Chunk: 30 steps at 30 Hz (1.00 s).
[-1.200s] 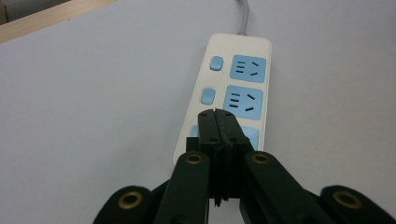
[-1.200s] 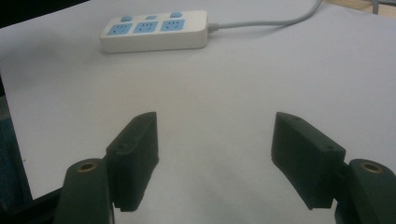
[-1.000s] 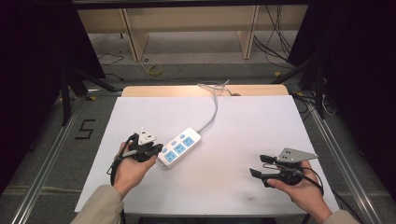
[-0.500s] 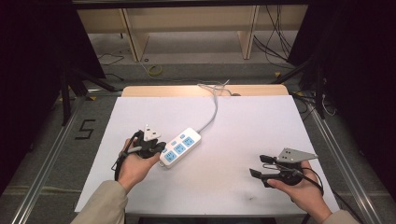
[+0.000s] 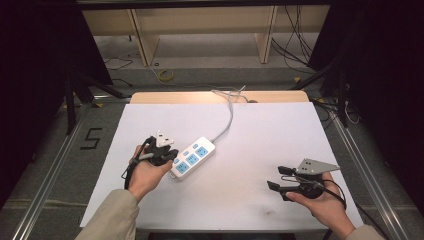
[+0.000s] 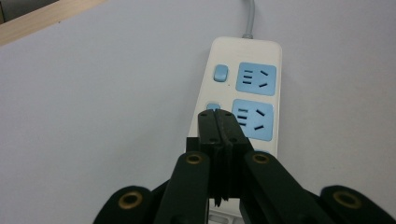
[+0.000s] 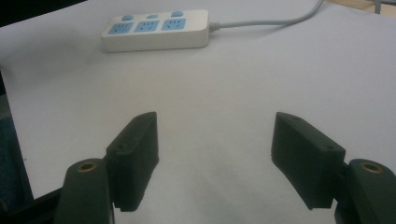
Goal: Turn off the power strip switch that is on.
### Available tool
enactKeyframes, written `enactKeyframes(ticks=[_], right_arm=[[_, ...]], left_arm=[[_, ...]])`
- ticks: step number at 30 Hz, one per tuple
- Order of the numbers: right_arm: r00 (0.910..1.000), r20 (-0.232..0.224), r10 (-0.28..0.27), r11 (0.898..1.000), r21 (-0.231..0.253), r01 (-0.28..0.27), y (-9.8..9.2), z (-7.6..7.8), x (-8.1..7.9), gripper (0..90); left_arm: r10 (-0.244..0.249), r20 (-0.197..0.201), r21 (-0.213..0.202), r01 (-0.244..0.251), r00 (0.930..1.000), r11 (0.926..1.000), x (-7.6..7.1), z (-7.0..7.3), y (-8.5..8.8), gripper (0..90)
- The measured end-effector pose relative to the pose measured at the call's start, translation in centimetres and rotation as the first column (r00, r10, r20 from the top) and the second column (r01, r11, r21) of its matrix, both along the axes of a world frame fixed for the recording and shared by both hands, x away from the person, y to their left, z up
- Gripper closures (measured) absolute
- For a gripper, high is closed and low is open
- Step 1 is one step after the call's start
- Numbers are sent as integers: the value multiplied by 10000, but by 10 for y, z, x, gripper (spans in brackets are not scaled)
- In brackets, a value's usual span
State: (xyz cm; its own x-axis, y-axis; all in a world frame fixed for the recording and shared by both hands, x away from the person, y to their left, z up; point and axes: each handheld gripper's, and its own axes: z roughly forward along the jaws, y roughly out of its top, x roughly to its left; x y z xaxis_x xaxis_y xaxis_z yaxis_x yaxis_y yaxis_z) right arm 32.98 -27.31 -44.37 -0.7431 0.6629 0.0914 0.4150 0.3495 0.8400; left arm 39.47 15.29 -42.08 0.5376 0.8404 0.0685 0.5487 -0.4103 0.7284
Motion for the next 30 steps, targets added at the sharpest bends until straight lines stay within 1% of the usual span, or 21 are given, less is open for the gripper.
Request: enactKeyframes(ticks=[6, 10, 12, 17, 22, 26, 30], right_arm=[[10000, -3, 17, 10000, -29, -17, 0, 0, 0, 325], [10000, 24, 10, 10000, -11, -10, 0, 0, 0, 326], [10000, 35, 21, 10000, -31, -21, 0, 0, 0, 325], [10000, 46, 33, 10000, -26, -33, 1, 0, 0, 325], [10000, 60, 22, 10000, -41, -22, 1, 0, 0, 326], [10000, 35, 12, 10000, -36, -12, 1, 0, -1, 326], [10000, 43, 9, 10000, -33, -9, 1, 0, -1, 326]], left_arm=[[3, -36, 30, -2, 10000, 10000, 4, 0, -2, 899], [-30, -46, 143, 31, 10000, 9999, 6, 0, -3, 899], [5, -50, 117, -4, 10000, 9999, 8, 0, -4, 899], [-43, -116, 225, 46, 9999, 9997, 11, 0, -6, 899], [-60, -78, 258, 62, 10000, 9996, 14, 0, -8, 898], [-88, -150, 302, 93, 9998, 9995, 17, 0, -10, 898], [-96, -153, 437, 103, 9998, 9990, 20, -1, -11, 898]])
